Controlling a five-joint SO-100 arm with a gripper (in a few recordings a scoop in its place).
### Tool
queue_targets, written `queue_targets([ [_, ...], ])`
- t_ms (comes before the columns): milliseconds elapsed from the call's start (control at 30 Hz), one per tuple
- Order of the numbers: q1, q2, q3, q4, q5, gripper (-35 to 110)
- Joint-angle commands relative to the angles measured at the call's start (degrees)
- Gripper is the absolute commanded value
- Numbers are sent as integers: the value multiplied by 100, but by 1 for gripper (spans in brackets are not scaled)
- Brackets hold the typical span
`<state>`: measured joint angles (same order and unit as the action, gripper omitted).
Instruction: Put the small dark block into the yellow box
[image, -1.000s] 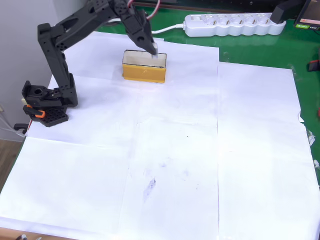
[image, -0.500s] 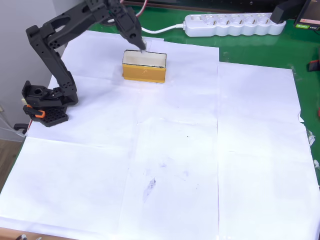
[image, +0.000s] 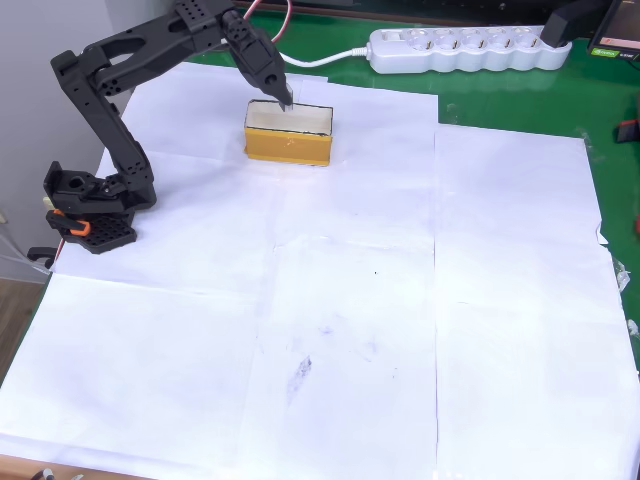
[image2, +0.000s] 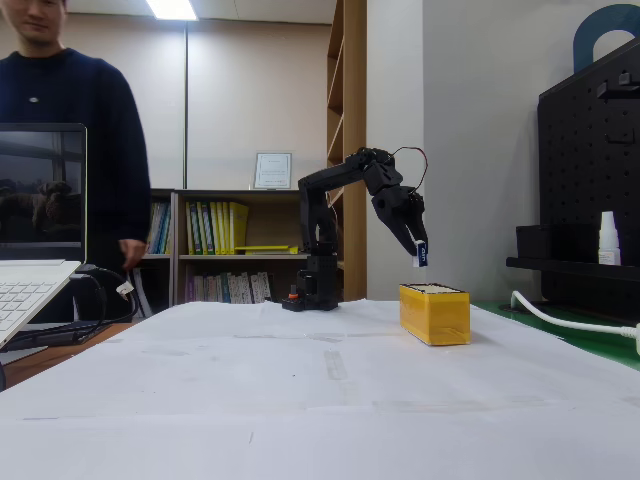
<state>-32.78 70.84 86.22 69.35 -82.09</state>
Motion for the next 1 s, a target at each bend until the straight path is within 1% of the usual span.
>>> queue_targets([
  [0,-53,-79,114,-149,35,0],
  [67,-44,-35,114,-211,62,1],
  [100,-18,-18,105,-246,70,6],
  [200,35,-18,62,-246,35,12],
  [267,88,-18,53,-246,-35,21],
  [300,123,-18,53,-255,-62,21],
  [333,167,-9,44,-255,-88,27],
  [467,237,-35,132,-255,-79,28],
  [533,246,-360,158,-132,44,28],
  [567,246,-510,255,79,62,28],
  [600,272,-686,896,949,141,28],
  [667,404,-896,1969,2083,325,28],
  [700,606,-1020,2250,2426,343,28],
  [733,835,-1151,2180,2514,281,28],
  [800,1362,-1494,1327,2145,123,28],
  [833,1635,-1731,642,1828,-26,21],
  [967,2417,-2707,-1521,1143,-615,15],
])
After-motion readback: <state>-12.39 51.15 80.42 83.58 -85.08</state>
